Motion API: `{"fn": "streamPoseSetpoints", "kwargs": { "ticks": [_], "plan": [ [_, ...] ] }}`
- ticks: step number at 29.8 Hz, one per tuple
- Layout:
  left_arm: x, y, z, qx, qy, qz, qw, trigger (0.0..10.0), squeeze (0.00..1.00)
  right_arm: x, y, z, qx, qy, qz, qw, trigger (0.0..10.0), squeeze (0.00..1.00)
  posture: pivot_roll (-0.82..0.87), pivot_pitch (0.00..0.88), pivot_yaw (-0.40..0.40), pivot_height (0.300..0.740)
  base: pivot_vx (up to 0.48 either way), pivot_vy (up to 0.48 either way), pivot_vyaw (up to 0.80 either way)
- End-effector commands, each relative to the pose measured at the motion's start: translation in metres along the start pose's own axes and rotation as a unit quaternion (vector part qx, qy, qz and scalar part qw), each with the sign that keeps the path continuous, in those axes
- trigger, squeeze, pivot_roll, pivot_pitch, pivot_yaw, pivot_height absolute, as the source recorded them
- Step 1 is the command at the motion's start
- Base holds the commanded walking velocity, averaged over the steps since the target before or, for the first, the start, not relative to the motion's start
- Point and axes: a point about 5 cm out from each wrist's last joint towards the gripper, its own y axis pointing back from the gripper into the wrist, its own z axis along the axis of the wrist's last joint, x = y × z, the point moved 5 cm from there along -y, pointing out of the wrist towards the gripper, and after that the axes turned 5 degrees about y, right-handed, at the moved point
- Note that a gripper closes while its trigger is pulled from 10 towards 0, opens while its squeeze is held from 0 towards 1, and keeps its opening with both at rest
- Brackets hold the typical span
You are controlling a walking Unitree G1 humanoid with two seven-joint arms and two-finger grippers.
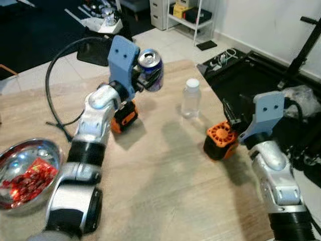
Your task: Restocking fridge
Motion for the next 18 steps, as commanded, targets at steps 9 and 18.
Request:
{"fn": "streamPoseSetpoints", "kwargs": {
  "ticks": [9,18],
  "plan": [
    [-0.027,0.017,0.005,0.014,0.022,0.014,1.000,10.0,0.00,0.021,-0.007,0.012,-0.020,-0.014,0.020,1.000,10.0,0.00,-0.06,0.129,0.026,0.740,0.000,0.000,0.00],
    [-0.034,0.048,0.000,0.089,0.048,-0.081,0.992,10.0,0.00,0.010,-0.014,0.050,-0.073,0.008,0.048,0.996,10.0,0.00,-0.06,0.115,0.035,0.740,0.000,0.000,0.00]
  ]
}}
